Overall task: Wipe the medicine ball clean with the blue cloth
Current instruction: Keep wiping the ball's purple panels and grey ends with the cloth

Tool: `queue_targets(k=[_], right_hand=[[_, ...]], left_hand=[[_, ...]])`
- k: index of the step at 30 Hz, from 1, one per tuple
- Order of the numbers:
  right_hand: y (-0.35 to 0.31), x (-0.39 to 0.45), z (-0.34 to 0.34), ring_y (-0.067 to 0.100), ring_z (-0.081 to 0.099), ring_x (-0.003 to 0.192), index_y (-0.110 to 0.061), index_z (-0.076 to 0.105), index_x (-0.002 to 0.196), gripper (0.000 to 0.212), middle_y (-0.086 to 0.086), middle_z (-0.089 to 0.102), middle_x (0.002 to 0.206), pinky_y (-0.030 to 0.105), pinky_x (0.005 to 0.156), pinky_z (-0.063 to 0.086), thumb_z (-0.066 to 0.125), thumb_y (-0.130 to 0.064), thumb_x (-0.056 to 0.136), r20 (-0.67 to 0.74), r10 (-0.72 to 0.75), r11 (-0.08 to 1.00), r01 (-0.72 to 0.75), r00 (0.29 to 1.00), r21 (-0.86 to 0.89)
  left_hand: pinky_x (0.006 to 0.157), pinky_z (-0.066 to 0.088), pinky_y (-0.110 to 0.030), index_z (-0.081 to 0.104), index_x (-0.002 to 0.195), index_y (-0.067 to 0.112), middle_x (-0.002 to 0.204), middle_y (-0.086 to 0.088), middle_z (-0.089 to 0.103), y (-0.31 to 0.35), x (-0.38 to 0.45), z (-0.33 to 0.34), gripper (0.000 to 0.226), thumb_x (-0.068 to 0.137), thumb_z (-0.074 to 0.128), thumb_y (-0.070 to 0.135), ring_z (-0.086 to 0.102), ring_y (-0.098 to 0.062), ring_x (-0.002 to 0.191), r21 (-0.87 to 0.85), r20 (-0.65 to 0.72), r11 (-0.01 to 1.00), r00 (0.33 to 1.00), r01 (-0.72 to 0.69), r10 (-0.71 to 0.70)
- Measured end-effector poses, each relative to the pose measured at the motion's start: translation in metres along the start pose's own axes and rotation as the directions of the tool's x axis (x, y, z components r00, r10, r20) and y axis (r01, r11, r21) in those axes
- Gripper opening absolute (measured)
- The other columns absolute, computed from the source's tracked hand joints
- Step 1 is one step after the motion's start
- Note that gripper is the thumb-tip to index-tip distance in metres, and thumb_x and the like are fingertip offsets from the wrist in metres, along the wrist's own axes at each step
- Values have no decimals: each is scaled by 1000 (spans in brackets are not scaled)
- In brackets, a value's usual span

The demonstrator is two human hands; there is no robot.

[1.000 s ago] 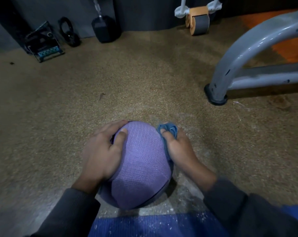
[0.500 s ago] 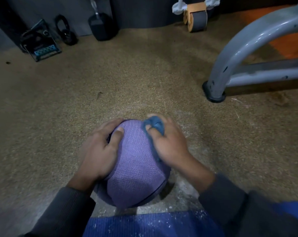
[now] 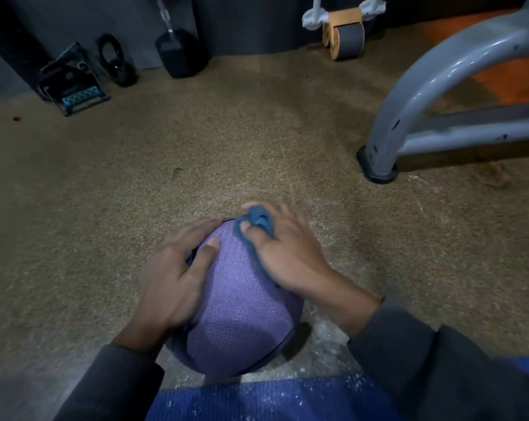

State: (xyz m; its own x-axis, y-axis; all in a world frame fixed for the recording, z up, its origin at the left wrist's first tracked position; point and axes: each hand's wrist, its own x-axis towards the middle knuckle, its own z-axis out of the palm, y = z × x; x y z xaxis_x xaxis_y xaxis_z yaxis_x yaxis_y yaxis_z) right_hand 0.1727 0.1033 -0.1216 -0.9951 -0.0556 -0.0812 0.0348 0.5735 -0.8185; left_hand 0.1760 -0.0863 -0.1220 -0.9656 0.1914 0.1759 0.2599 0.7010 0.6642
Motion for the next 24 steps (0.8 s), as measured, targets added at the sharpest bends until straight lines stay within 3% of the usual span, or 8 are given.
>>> queue_targets(k=[3,7,9,13,17,19,22,24], right_hand=[[-15,1,3,17,38,122,-42,44,134,35,-11,45,134,41,100,35,43,-46,99,1,-94,992,94,996,-80],[15,24,-6,20,60,87,-25,60,109,31,1,64,96,42,96,45,40,-46,101,178,206,954,-238,962,183],[22,27,-9,18,59,80,-23,60,103,32,-1,61,85,41,91,48,39,-47,101,205,284,939,-315,937,140],[-4,13,-5,22,45,124,-35,47,130,34,-4,49,136,47,107,36,37,-48,100,107,115,991,-106,988,-85],[-29,13,6,24,38,125,-37,39,138,42,-7,44,139,48,103,37,36,-47,98,83,-108,965,124,991,-232],[-17,19,5,19,48,116,-33,47,131,35,-6,53,127,41,98,39,37,-45,100,84,-51,990,62,995,-130],[13,24,1,15,57,71,-19,59,95,30,-2,61,78,45,81,50,39,-41,102,164,164,963,-194,973,185],[23,16,5,23,63,87,-23,61,102,31,6,68,97,47,89,50,40,-46,101,123,284,931,-304,951,201]], left_hand=[[110,34,-28,61,125,40,132,20,60,-6,-4,-4,39,92,41,51,49,-1,130,-51,7,998,999,-32,33],[111,32,-26,61,128,35,134,19,59,-6,-9,-5,42,93,41,47,48,-2,131,-79,4,996,999,-51,52],[111,31,-24,60,128,37,134,20,58,-5,-7,-5,42,93,39,47,48,0,131,-63,14,997,999,-48,49],[111,29,-20,58,131,32,136,19,57,-5,-8,-5,42,96,39,42,47,-3,132,-65,38,994,995,-91,93],[114,30,-26,58,131,30,137,17,57,-8,-17,-7,40,96,39,39,47,-3,134,-79,1,992,995,-98,99],[113,27,-21,56,130,36,138,20,55,-8,-23,-6,38,96,40,39,45,-1,135,-89,-25,992,995,-94,93],[115,29,-31,57,130,36,139,18,56,-10,-26,-6,39,96,40,41,45,-6,136,-130,-42,990,998,-50,45],[115,29,-29,58,130,36,140,19,55,-10,-27,-9,39,96,40,41,45,-6,137,-129,-30,990,999,-49,45]])
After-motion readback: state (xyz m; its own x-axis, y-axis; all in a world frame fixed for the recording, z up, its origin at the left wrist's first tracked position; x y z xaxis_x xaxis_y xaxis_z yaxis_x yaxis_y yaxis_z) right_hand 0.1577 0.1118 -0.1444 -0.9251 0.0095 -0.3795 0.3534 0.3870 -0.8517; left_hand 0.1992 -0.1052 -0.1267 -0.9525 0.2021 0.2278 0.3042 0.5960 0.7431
